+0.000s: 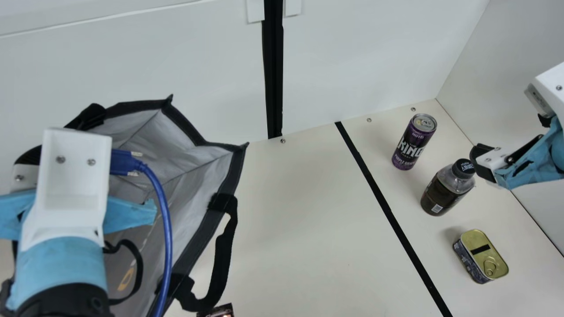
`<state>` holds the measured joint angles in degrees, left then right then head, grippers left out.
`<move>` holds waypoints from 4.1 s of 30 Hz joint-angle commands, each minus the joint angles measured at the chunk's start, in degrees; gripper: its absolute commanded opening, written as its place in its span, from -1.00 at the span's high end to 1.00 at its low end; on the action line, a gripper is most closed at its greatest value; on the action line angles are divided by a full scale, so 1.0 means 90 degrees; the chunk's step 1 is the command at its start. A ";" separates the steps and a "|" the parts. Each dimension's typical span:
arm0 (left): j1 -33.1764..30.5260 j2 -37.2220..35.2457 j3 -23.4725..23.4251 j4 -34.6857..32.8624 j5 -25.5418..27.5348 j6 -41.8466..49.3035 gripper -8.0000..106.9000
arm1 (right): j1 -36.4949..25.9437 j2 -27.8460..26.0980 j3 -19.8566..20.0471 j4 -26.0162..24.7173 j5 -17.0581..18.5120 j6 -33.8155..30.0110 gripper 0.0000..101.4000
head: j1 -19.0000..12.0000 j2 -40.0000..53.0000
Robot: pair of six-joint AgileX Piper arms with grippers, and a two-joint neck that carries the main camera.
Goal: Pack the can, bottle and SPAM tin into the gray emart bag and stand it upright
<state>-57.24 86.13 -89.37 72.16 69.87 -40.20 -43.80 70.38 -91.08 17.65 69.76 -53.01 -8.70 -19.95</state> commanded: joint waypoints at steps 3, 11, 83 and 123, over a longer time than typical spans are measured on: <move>0.0031 -0.0002 0.0412 0.0366 0.0003 -0.0291 1.00 | 0.0000 0.0000 0.0000 0.0000 0.0000 0.0000 -0.87 | -0.0144 -0.0005; 0.0011 0.0082 0.1063 0.0853 0.0003 -0.0839 1.00 | 0.0000 0.0000 0.0000 0.0000 0.0000 0.0000 -0.87 | -0.0144 -0.0005; 0.1439 -0.0199 0.1743 -0.5497 -0.2496 -0.0116 1.00 | 0.0000 0.0000 0.0000 0.0000 0.0000 0.0000 -0.87 | -0.0144 -0.0005; 0.3565 -0.0247 0.1730 -1.0757 -0.2496 0.4214 1.00 | 0.0000 0.0000 0.0000 0.0000 0.0000 0.0000 -0.87 | -0.0144 -0.0005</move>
<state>-25.29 83.86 -73.76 -24.21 47.33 -2.71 -43.80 70.38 -91.08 17.65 69.76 -53.01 -8.70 -19.95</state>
